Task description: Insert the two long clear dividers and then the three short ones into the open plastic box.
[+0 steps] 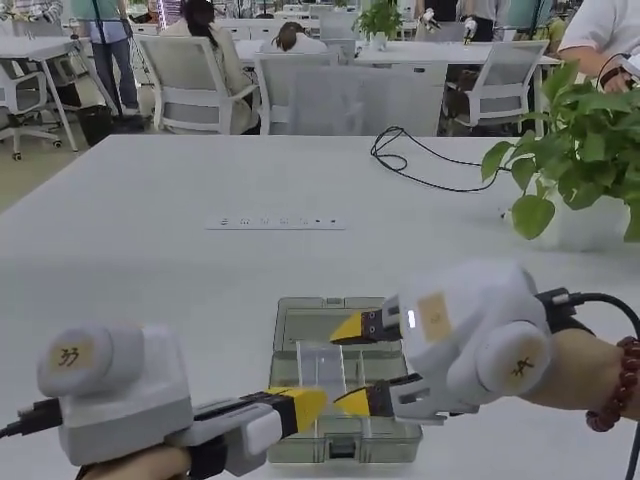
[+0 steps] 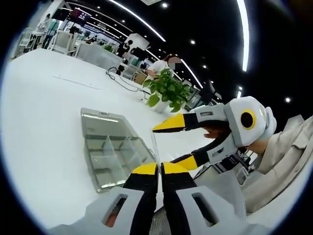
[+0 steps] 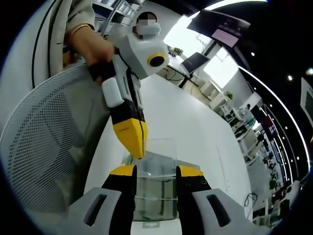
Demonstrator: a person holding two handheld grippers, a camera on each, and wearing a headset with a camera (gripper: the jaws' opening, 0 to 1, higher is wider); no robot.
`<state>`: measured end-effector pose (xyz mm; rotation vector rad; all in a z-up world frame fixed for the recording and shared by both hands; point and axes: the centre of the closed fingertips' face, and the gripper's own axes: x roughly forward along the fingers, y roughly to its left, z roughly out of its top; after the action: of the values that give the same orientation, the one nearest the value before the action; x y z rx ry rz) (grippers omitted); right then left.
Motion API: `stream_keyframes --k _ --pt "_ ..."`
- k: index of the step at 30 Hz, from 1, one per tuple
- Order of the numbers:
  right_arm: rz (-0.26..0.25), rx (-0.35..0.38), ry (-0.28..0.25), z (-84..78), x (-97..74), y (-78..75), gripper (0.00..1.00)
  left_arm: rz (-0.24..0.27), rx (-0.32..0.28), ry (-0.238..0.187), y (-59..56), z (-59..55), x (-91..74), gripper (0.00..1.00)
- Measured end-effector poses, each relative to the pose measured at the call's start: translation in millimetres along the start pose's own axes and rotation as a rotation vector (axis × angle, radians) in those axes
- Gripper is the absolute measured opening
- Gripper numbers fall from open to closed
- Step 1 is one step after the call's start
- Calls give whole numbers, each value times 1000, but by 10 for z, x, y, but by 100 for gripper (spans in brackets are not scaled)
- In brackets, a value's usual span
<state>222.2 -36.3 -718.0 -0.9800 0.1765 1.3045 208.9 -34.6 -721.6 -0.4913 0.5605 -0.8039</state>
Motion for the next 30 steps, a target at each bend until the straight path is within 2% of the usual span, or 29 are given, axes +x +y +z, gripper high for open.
stream_keyframes --k 4,8,15,16,18,19,21,23,25,27,28,30 --pt "-6 4 -1 6 -8 -4 32 -5 -15 -5 -6 13 -8 0" --pt "-25 -14 -2 19 -17 -20 33 2 -79 -6 2 30 -10 0" --pt "-42 -15 -5 29 -38 -36 34 9 -64 -3 -24 41 -15 0" --pt "-41 -16 -12 36 -40 -32 36 24 -16 9 0 31 -17 0" --pt "-43 18 -25 37 -45 -32 41 33 16 26 5 11 -17 0" --pt "-30 54 -29 25 -52 -17 41 49 67 37 31 1 -22 0" --pt "-33 73 -34 14 -66 -36 40 66 126 53 56 -17 -31 0" --pt "-20 147 -52 19 -84 -32 40 80 249 76 77 -35 -44 0" --pt "-13 185 -69 36 -100 -40 39 83 317 91 87 -49 -50 0" --pt "-5 229 -84 52 -115 -43 39 82 377 109 96 -67 -56 0" --pt "6 250 -93 68 -121 -33 39 78 377 107 82 -74 -53 0" --pt "18 270 -106 86 -128 -25 38 69 417 116 69 -87 -57 0"
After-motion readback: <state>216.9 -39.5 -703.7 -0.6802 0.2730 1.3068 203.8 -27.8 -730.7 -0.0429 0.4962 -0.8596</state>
